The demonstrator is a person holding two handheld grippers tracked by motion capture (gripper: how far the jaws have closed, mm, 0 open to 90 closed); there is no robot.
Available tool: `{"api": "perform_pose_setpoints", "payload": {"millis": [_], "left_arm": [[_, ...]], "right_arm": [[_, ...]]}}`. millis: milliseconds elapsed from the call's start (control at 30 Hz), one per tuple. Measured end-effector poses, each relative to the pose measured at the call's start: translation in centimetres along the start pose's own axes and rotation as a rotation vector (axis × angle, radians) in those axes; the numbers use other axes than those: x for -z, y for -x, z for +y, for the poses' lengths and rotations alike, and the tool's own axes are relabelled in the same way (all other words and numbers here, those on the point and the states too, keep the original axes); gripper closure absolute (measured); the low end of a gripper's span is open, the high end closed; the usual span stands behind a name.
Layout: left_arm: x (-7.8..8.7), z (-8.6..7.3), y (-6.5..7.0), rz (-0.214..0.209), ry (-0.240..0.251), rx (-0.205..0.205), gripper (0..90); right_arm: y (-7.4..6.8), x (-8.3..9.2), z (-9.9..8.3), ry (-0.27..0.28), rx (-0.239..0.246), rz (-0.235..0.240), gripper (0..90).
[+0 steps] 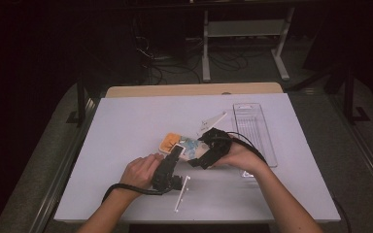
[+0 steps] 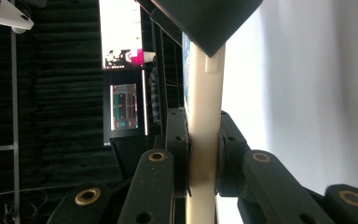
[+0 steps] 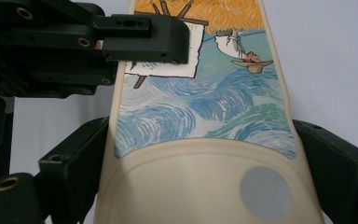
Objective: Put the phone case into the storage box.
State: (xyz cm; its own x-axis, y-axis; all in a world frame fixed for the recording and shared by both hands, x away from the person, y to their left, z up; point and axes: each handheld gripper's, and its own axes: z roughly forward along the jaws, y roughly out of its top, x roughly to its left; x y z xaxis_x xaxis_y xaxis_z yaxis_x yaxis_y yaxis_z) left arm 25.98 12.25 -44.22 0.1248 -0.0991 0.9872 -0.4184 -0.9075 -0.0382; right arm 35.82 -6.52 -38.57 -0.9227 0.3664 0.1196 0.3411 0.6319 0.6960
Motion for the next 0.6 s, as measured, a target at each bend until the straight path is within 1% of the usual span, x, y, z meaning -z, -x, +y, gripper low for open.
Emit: {"api": "perform_pose_setpoints", "payload": {"millis": [33, 133, 167, 233, 267, 300, 333, 367, 500, 533, 567, 600], "left_arm": [[0.0, 0.0, 0.0, -0.007, 0.001, -0.005, 79.0], [0.0, 0.1, 0.1, -0.010, 0.004, -0.009, 79.2], [0.0, 0.1, 0.0, -0.011, 0.002, -0.009, 79.2], [0.0, 0.1, 0.0, -0.017, 0.003, -0.008, 79.2], [0.0, 0.0, 0.1, -0.015, 0.000, -0.002, 79.2], [0.0, -0.1, 0.0, -0.017, -0.006, -0.004, 79.2], [0.0, -0.2, 0.0, -0.022, -0.008, -0.008, 79.2], [-0.1, -0.3, -0.1, -0.017, -0.012, 0.002, 79.1], [0.0, -0.9, -0.2, -0.017, -0.030, 0.013, 79.1], [0.0, -1.0, -0.3, -0.016, -0.036, 0.010, 79.1], [0.0, -1.2, -0.3, -0.016, -0.039, 0.011, 79.1], [0.0, -1.4, -0.3, -0.014, -0.043, 0.018, 79.1]], "right_arm": [[-0.1, 0.0, 0.0, 0.000, -0.009, 0.008, 7.7], [0.0, 0.1, 0.0, 0.011, -0.002, 0.011, 5.0], [0.1, 0.1, 0.0, 0.019, 0.014, 0.015, 4.2], [0.1, 0.3, 0.1, 0.032, -0.005, 0.019, 3.1], [0.2, 0.4, 0.0, 0.038, 0.003, 0.019, 3.1], [0.1, 0.6, 0.1, 0.046, -0.008, 0.021, 3.0], [0.2, 0.8, 0.0, 0.048, -0.009, 0.021, 3.0], [0.1, 0.9, 0.1, 0.053, -0.028, 0.025, 3.0], [0.4, 1.6, -0.1, 0.063, -0.034, 0.011, 2.8], [0.4, 1.7, -0.2, 0.071, -0.033, 0.007, 2.7], [0.4, 1.9, -0.3, 0.074, -0.048, 0.007, 2.7], [0.4, 2.1, -0.3, 0.088, -0.068, 0.016, 2.6]]}}
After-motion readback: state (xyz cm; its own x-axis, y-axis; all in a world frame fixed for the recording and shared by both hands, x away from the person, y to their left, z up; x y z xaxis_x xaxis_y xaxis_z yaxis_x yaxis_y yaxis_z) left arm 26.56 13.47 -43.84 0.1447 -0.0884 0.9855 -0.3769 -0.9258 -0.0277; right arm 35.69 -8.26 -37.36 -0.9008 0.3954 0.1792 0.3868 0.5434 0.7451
